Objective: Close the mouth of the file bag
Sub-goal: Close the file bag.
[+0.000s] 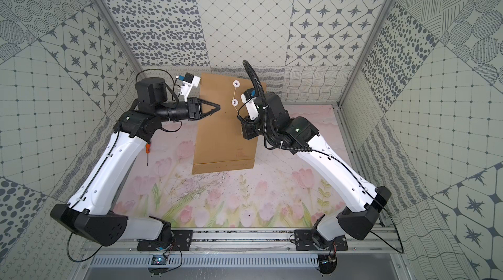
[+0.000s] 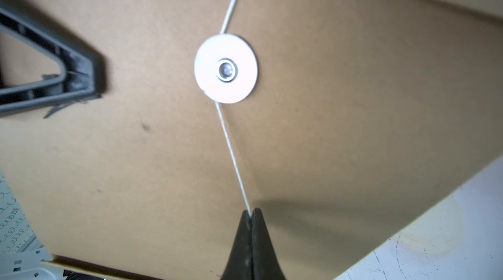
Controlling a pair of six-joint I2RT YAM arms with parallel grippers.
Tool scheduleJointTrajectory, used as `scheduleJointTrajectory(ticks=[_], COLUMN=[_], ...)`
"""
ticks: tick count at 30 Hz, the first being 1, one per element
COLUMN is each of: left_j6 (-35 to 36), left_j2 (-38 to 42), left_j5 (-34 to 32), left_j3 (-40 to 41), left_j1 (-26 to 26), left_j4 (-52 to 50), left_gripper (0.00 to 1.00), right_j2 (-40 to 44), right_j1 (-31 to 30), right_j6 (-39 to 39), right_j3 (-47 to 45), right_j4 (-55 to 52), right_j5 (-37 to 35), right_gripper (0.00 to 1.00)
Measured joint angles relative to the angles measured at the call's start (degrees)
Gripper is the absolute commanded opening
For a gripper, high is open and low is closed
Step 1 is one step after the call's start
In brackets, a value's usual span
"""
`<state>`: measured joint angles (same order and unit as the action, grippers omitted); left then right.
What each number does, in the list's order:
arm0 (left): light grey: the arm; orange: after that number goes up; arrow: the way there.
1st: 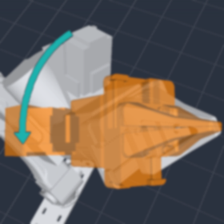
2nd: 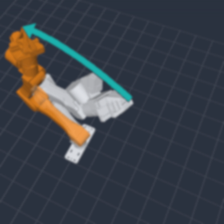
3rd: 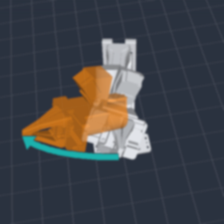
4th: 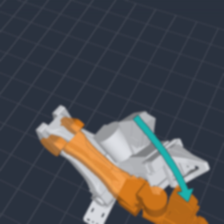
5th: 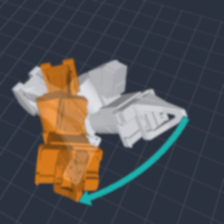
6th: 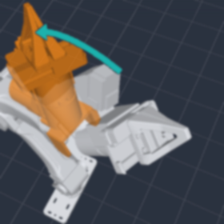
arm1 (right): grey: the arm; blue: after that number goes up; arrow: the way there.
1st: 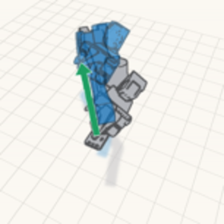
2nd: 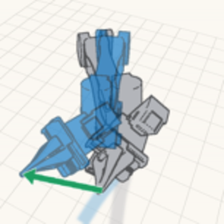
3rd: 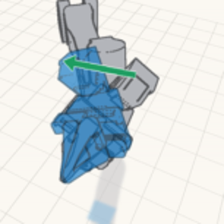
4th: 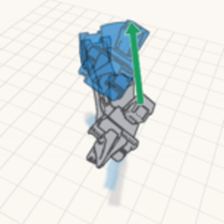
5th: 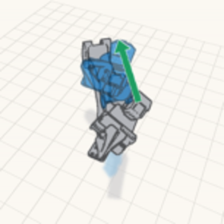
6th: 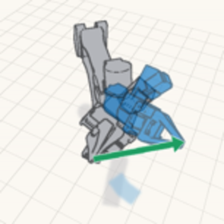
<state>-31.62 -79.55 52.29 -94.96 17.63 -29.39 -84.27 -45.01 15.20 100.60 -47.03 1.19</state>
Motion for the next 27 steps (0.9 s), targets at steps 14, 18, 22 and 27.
scheduleJointTrajectory(ticks=[14,18,22,27], left_j6=[-1.1,-0.7,-0.3,0.5], left_j2=[0.8,0.9,1.1,1.4], left_j5=[2.6,2.8,2.9,2.9], left_j3=[0.3,0.3,0.4,1.0], left_j1=[0.0,0.0,0.0,0.0], left_j4=[0.6,0.2,0.5,0.4], left_gripper=[0.00,0.00,0.00,0.00], right_j2=[-1.0,-1.8,-4.0,-8.4], right_j1=[2.5,4.7,4.9,4.9], right_j6=[0.6,-1.0,-2.8,-4.9], right_j3=[0.4,3.6,8.2,15.6], right_j4=[0.1,-1.8,-4.6,-8.0], right_j5=[1.6,-0.2,-2.5,-6.0], right_gripper=[0.00,0.00,0.00,0.00])
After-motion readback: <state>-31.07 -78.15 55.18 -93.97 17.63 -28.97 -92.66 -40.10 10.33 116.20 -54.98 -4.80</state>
